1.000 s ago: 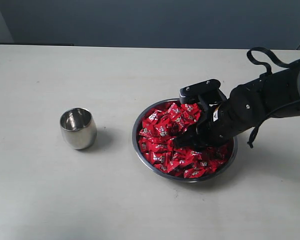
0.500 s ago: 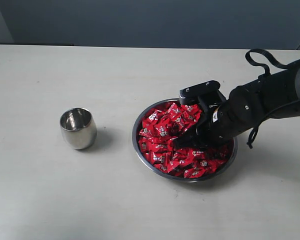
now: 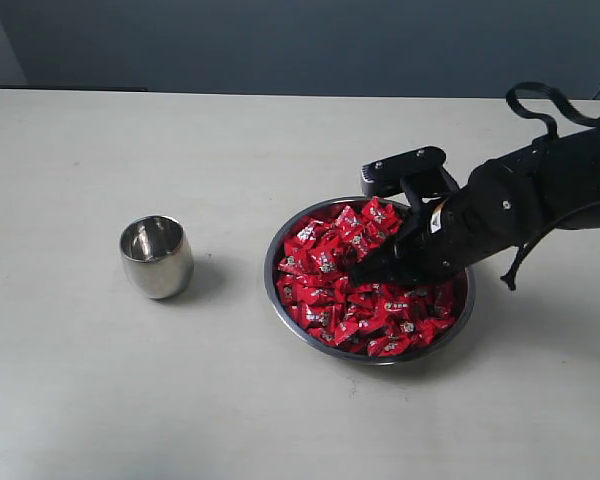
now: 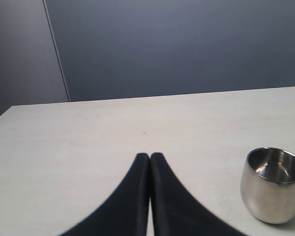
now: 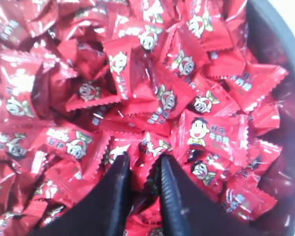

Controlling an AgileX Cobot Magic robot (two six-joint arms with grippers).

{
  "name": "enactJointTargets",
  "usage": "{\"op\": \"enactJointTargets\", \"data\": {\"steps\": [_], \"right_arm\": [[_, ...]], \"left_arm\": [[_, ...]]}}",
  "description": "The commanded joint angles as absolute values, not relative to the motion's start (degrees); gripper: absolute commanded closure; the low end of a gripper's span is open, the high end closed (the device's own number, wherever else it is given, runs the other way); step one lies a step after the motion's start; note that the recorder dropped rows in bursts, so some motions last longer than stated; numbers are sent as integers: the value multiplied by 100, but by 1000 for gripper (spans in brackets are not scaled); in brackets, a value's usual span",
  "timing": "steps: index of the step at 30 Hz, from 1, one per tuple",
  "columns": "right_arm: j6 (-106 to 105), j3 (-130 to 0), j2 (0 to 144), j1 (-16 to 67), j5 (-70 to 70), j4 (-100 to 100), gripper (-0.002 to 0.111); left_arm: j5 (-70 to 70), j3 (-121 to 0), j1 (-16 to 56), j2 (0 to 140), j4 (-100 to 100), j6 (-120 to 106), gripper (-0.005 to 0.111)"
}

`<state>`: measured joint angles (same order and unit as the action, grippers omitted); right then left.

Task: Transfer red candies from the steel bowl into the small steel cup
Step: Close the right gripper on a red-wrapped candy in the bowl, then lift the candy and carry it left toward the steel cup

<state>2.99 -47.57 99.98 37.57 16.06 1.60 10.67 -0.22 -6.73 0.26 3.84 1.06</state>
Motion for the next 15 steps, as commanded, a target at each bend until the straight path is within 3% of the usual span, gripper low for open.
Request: {"op": "enactJointTargets", "data": {"steps": [1,15], "right_arm": [[309,-4776,9726,3763,1639,157,98],[298,-4776,8535,3763,1504,-116,98]], "left_arm": [[1034,0,-677,0,390,113,106],[1034,0,-677,0,390,113,106]]}}
